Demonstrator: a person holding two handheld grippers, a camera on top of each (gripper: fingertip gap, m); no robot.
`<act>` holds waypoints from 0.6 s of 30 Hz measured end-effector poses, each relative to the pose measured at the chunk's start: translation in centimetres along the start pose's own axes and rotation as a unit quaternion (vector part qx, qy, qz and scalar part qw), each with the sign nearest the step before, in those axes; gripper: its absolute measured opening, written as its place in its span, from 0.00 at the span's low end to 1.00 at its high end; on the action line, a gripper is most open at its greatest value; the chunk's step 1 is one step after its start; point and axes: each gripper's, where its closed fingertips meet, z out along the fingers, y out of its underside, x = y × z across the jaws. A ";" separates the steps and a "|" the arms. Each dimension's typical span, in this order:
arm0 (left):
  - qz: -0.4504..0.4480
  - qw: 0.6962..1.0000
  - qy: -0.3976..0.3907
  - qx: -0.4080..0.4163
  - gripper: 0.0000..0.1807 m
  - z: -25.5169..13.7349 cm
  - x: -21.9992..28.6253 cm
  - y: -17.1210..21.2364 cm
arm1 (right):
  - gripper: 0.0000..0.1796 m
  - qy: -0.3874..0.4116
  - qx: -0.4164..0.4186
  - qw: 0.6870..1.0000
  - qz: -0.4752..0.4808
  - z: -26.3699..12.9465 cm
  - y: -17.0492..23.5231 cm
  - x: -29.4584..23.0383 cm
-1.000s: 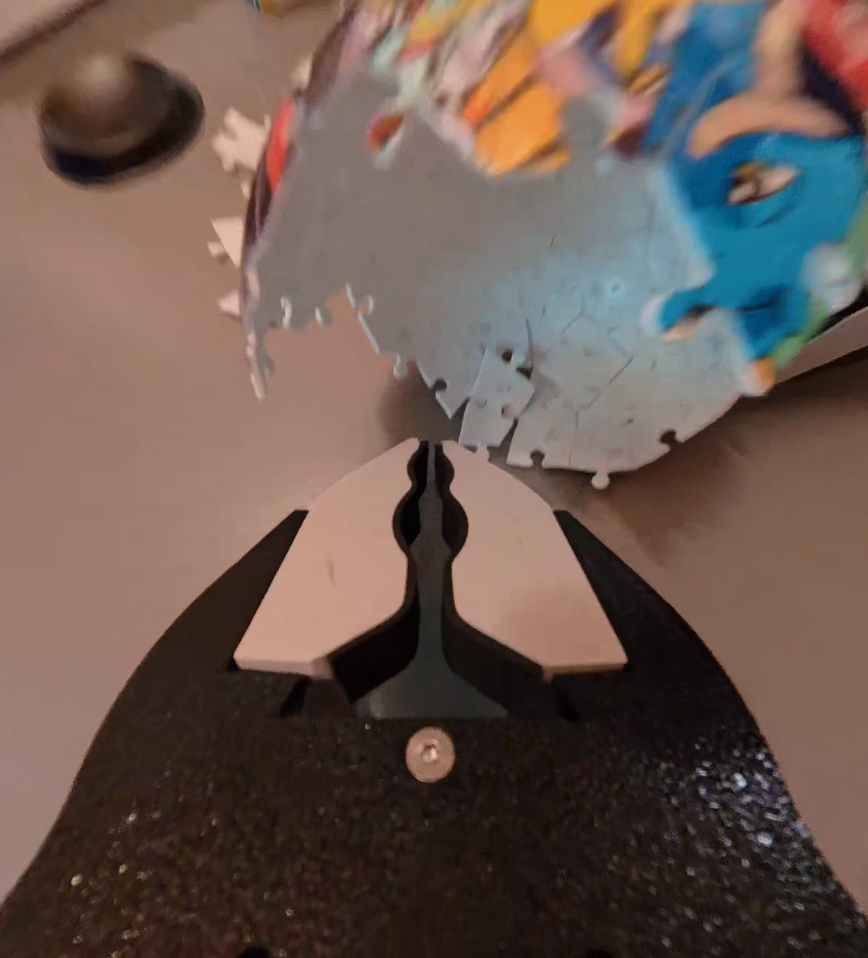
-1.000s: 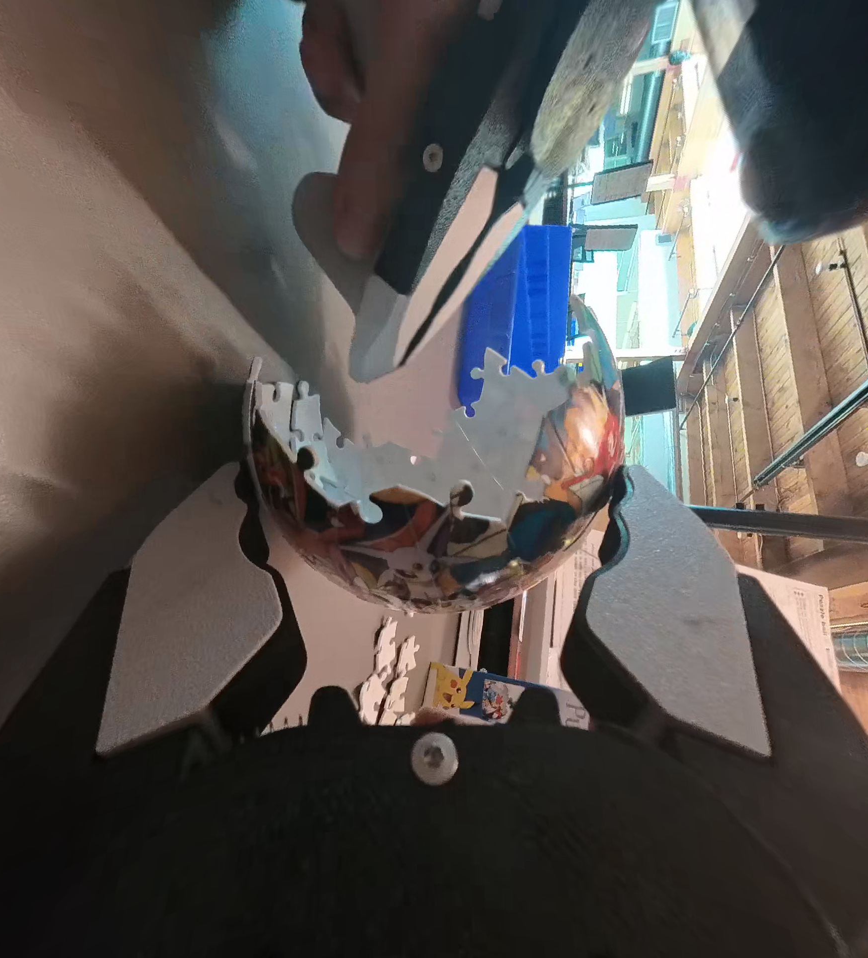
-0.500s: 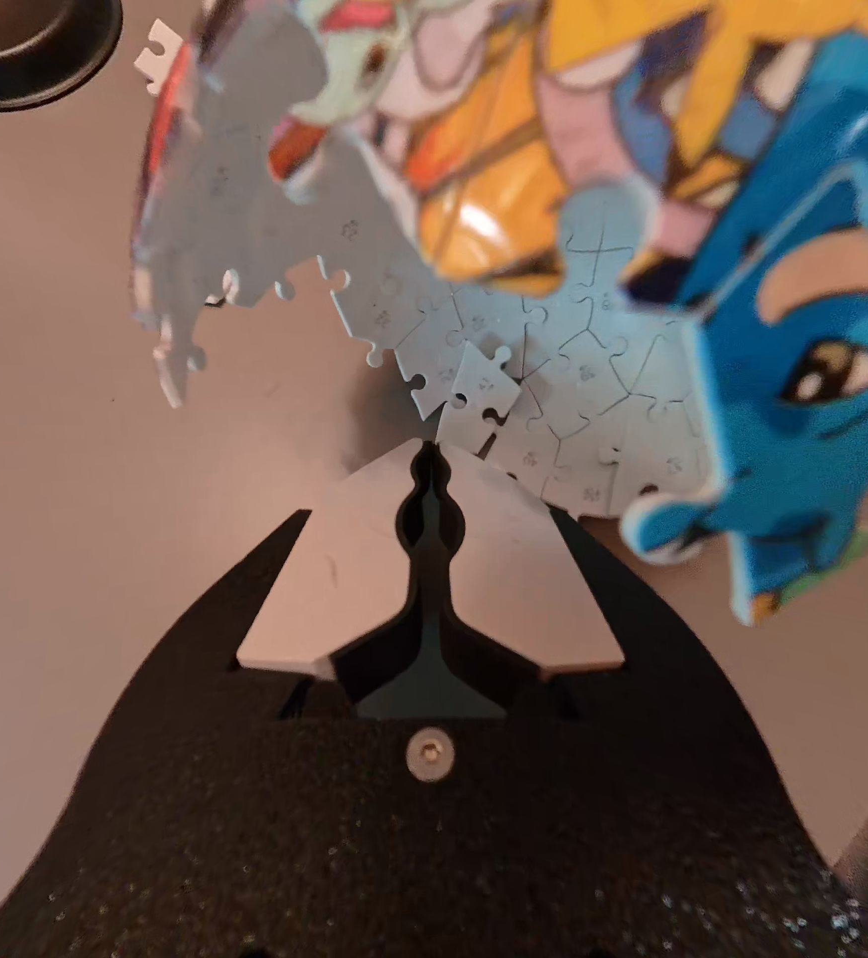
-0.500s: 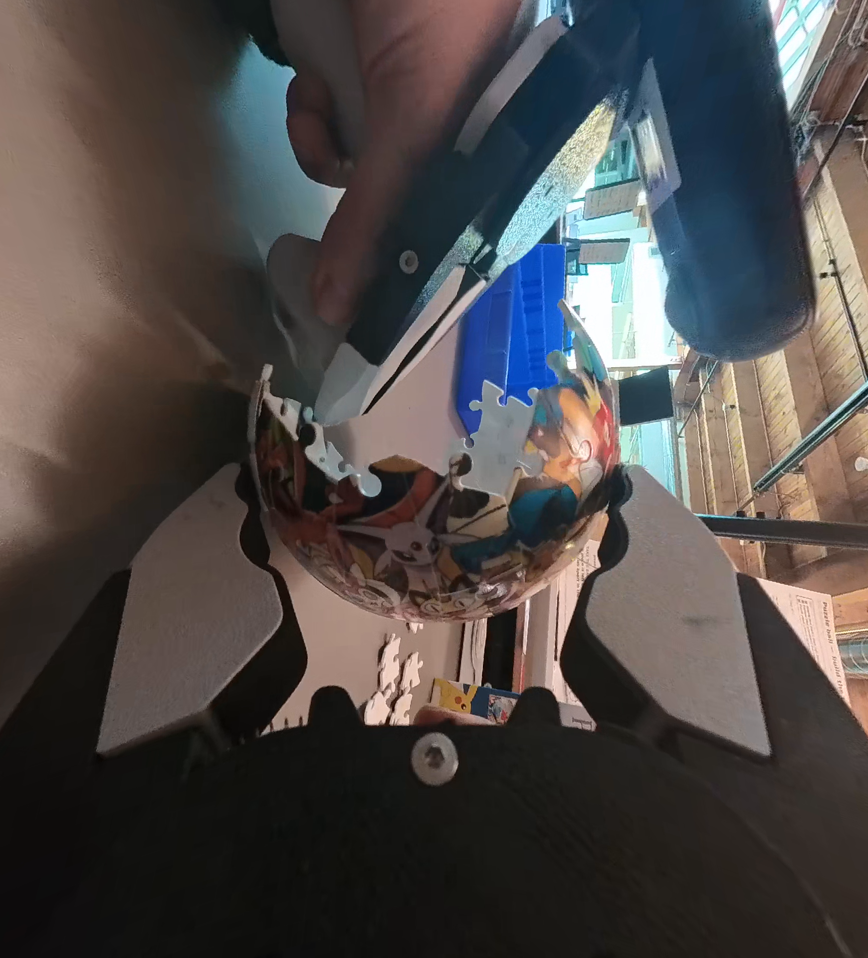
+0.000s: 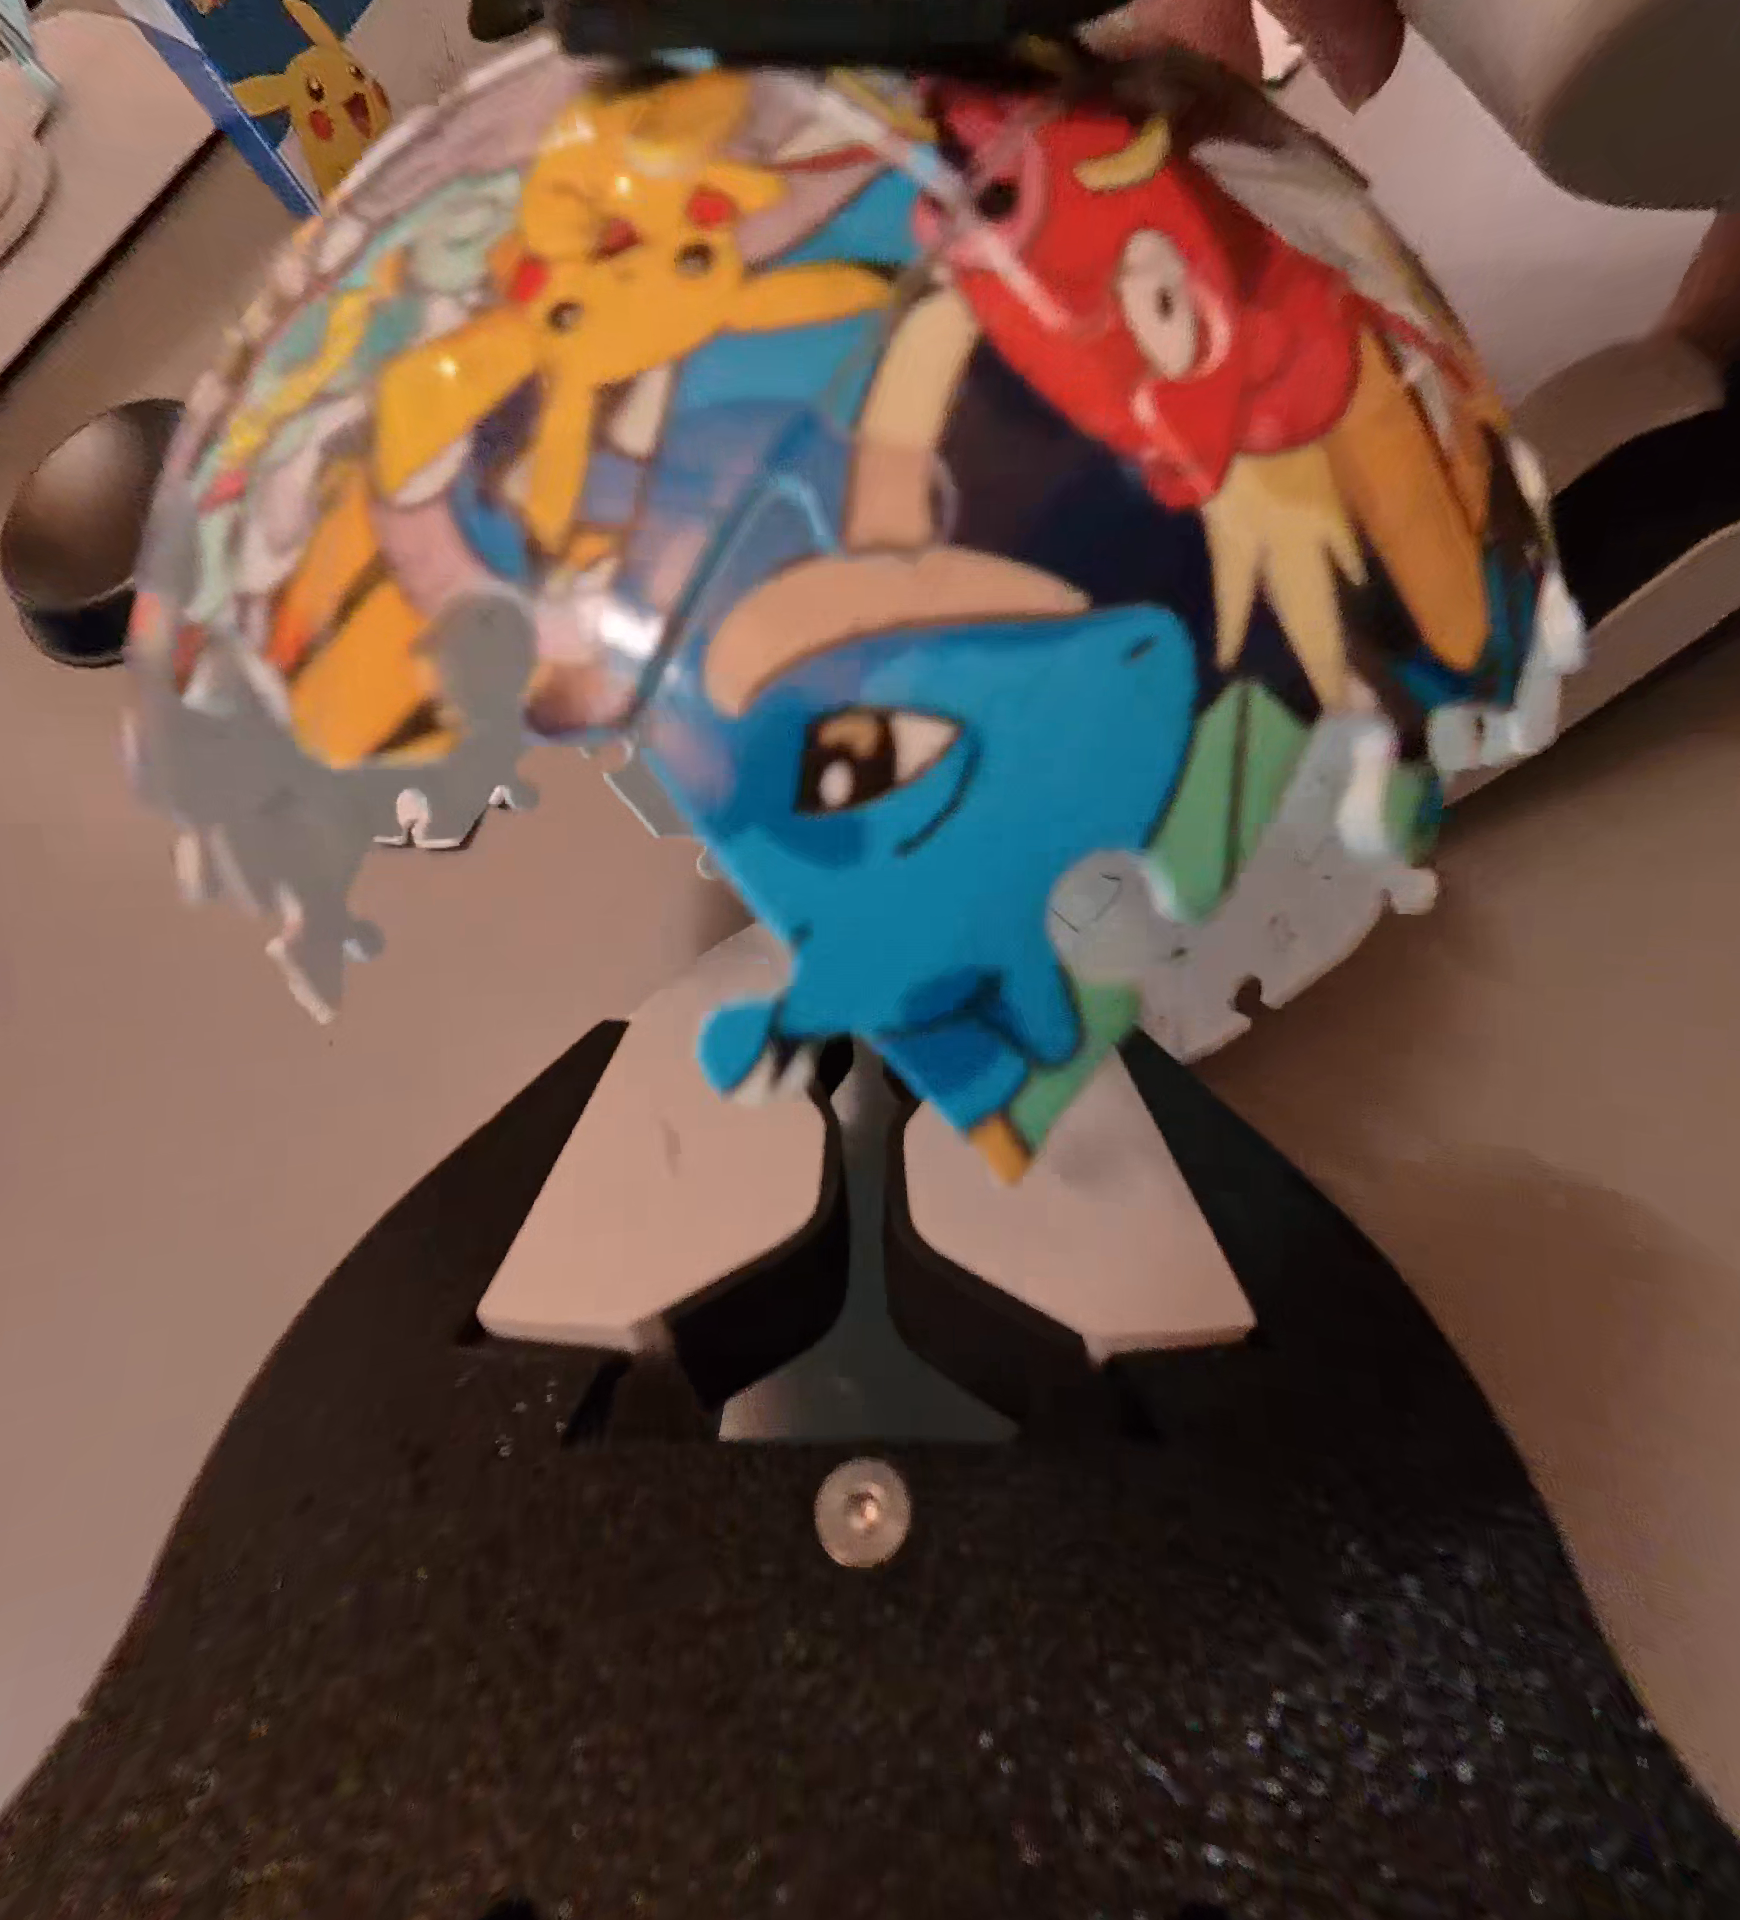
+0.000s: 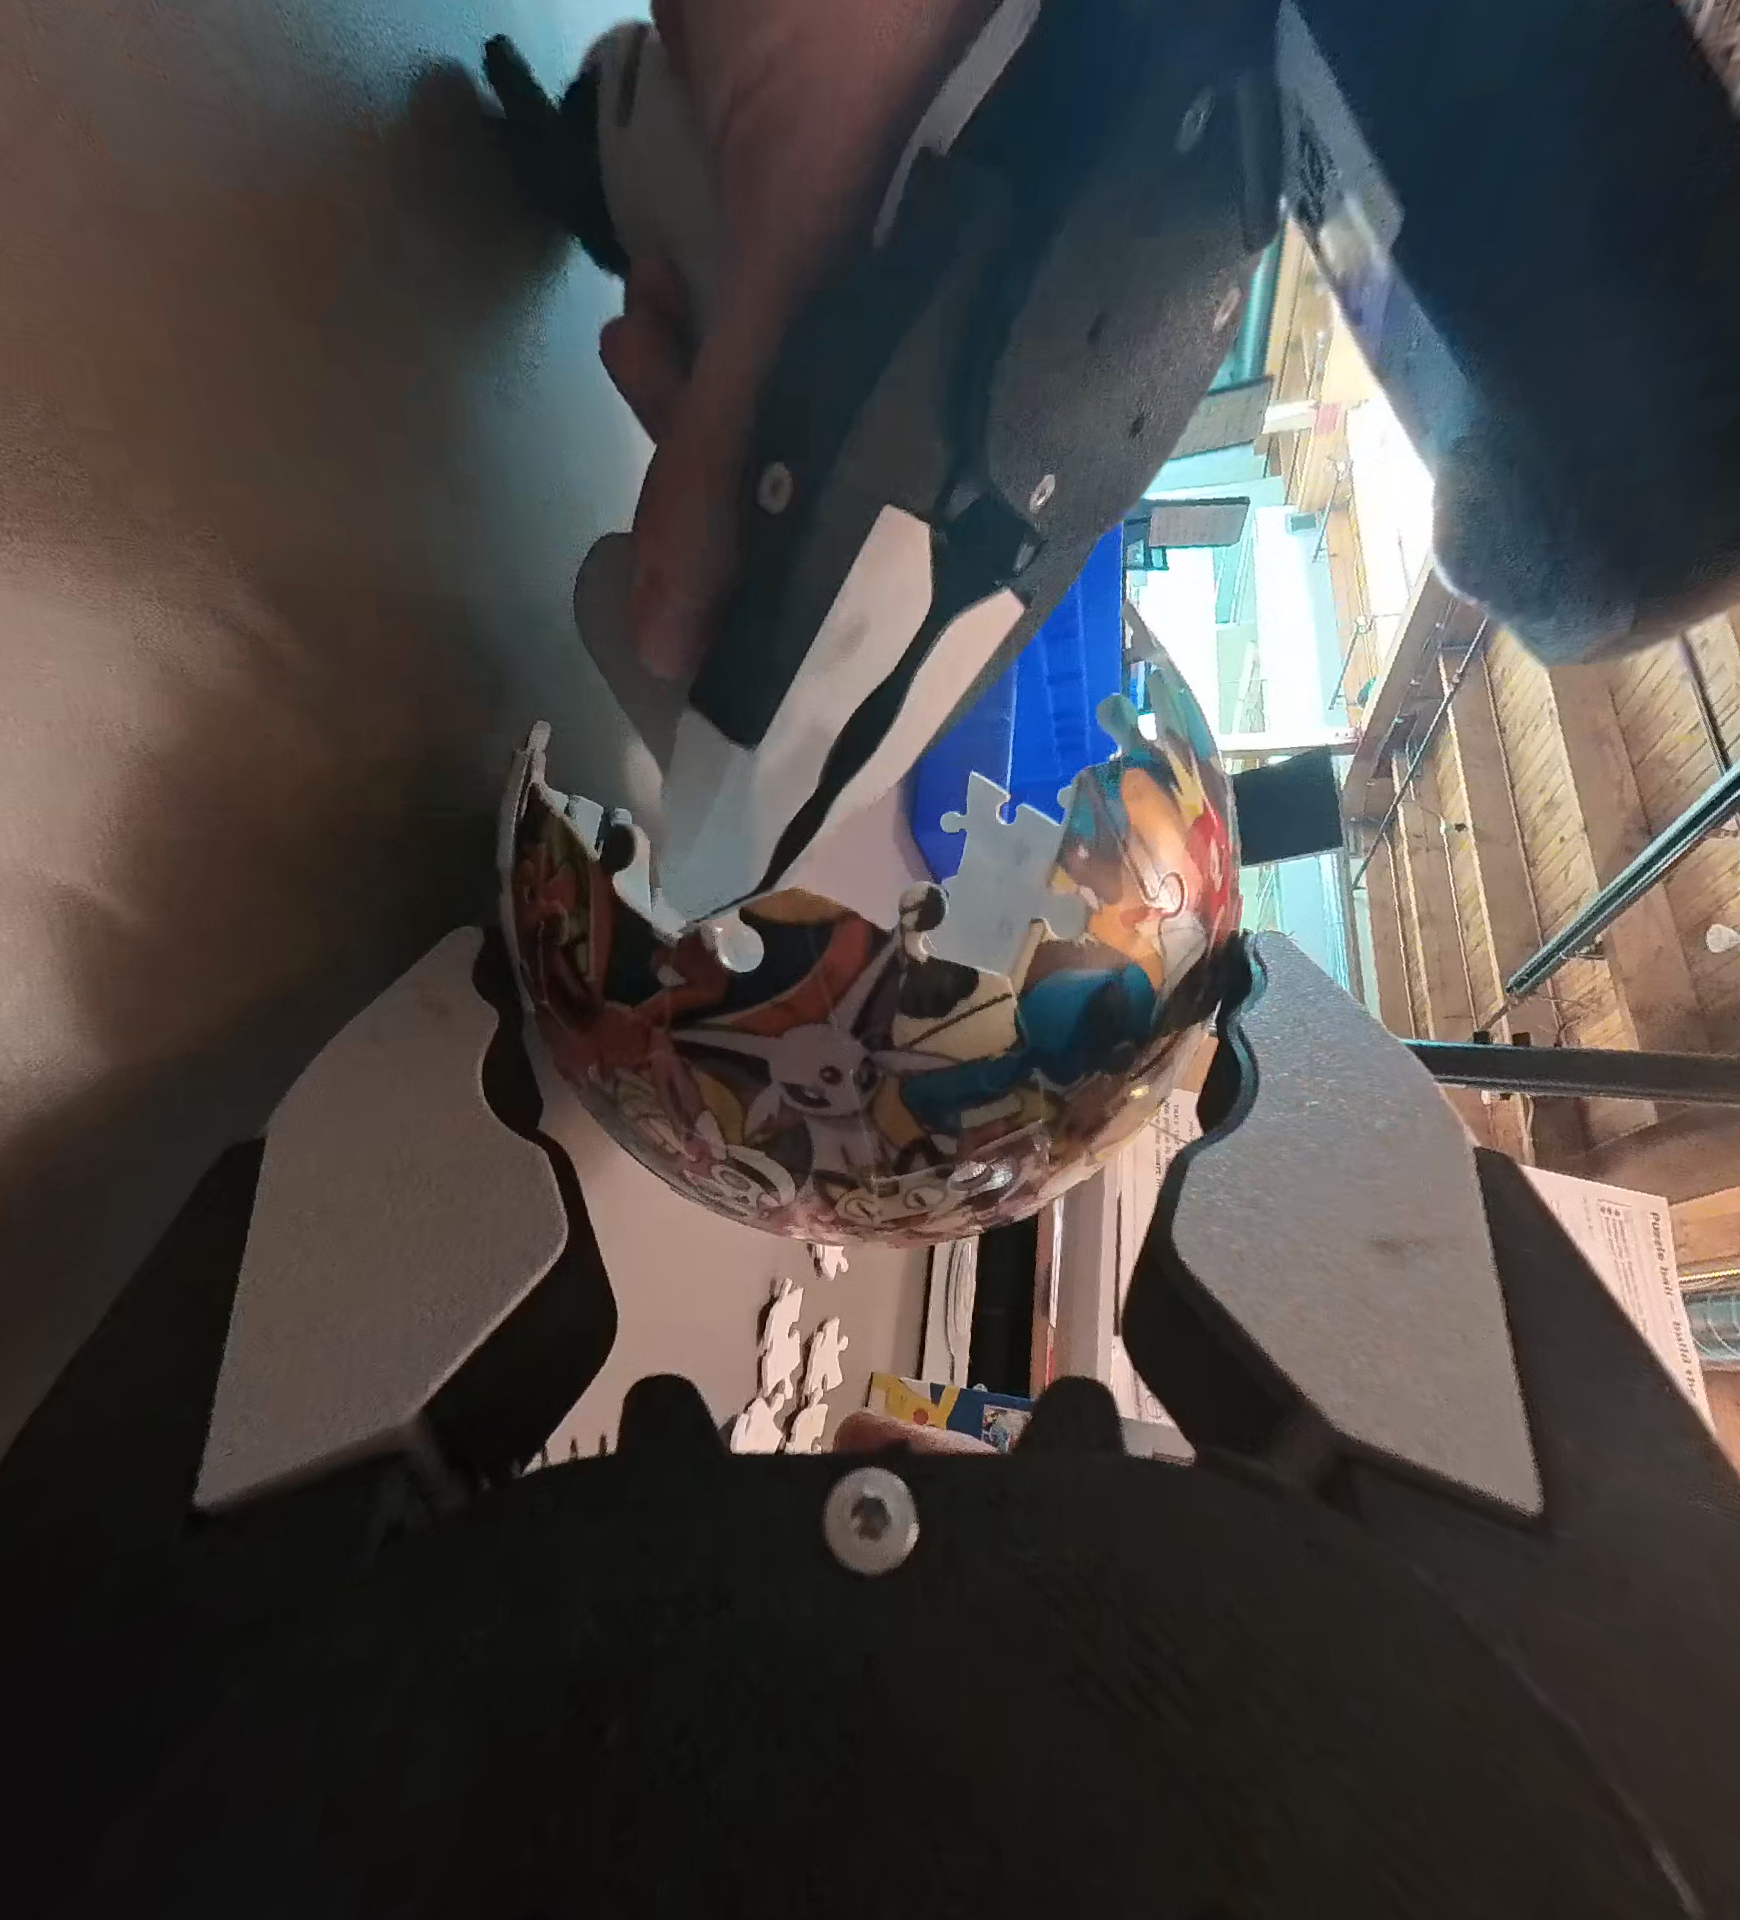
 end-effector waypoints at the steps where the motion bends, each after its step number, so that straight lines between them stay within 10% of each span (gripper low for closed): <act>1: 0.007 1.000 -0.001 -0.005 0.00 0.2 0.0 0.1 | 0.70 0.001 0.001 1.000 0.000 0.0 0.0 0.0; 18: 0.106 0.992 0.061 0.002 0.00 1.2 0.8 -0.3 | 0.71 0.003 0.016 0.999 0.031 0.1 -0.2 -0.1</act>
